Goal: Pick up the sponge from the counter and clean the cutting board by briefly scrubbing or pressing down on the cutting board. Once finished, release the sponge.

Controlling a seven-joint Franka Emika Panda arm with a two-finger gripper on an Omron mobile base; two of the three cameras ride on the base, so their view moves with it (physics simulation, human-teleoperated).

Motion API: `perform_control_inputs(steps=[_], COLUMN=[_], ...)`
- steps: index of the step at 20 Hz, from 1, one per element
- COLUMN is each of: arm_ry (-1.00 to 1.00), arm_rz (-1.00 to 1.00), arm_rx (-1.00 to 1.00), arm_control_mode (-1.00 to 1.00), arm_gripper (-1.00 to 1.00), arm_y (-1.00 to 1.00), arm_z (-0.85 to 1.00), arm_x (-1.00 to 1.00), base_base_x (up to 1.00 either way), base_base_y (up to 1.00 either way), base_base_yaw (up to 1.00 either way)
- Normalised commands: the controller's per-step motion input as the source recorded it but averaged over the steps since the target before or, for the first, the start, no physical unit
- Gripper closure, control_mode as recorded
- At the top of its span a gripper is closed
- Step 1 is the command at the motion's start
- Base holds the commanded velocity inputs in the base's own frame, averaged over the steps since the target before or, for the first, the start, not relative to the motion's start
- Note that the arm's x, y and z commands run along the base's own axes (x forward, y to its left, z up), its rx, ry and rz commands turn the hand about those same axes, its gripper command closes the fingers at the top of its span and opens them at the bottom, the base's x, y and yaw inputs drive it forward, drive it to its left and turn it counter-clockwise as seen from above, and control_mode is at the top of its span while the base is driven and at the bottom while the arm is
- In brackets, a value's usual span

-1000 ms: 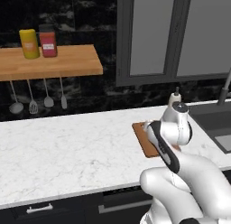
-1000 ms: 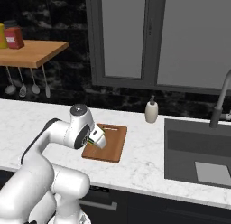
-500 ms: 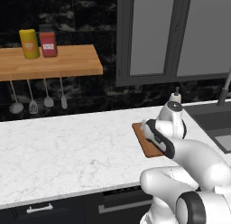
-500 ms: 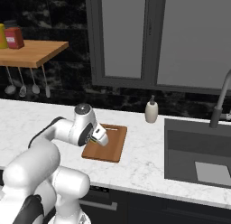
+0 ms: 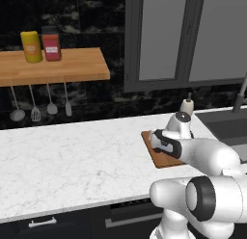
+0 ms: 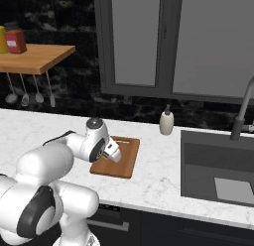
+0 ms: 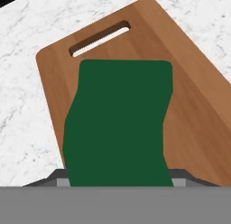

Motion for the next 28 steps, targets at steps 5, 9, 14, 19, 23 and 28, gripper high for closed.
perform_control_inputs(steps=[5,9,14,19,23,28], arm_ry=[0.02,0.05,0.08,0.07,0.02,0.00], arm_rz=[0.00,0.00,0.00,0.00,0.00,0.00], arm_rx=[0.00,0.00,0.00,0.00,0.00,-0.01], arm_control_mode=[-1.00,-1.00,-1.00,-1.00,-1.00,-1.00], arm_gripper=[1.00,1.00,1.00,1.00,1.00,1.00], arm_y=[-0.01,0.00,0.00,0.00,0.00,0.01], arm_z=[-0.33,-0.37,-0.22,-0.14,-0.19,-0.36], arm_x=[0.25,0.24,0.10,-0.04,-0.37,-0.51], base_base_x=[0.00,0.00,0.00,0.00,0.00,0.00], base_base_y=[0.00,0.00,0.00,0.00,0.00,0.00], base_base_yaw=[0.00,0.00,0.00,0.00,0.00,0.00])
